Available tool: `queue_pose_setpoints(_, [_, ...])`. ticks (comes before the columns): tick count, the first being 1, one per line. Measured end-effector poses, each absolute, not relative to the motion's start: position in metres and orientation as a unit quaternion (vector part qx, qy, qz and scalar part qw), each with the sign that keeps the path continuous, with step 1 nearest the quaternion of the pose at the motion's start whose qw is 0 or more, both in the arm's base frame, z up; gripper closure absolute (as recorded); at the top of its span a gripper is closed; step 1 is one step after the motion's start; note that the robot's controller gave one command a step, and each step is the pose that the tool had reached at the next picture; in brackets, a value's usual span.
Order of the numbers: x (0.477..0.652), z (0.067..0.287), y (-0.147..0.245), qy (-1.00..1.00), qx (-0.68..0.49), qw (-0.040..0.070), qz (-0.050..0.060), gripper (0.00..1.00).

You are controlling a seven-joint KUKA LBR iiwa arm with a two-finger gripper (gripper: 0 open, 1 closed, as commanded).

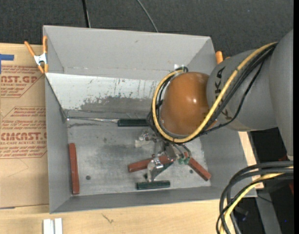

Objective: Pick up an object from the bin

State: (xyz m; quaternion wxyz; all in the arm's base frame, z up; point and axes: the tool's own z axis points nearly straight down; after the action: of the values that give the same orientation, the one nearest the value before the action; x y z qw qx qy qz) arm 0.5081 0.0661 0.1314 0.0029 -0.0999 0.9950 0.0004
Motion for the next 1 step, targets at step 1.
queue_pose_setpoints(1, [0.5278, 0.0768, 0.0291, 0.988, -0.154, 0.011, 0.001, 1.00])
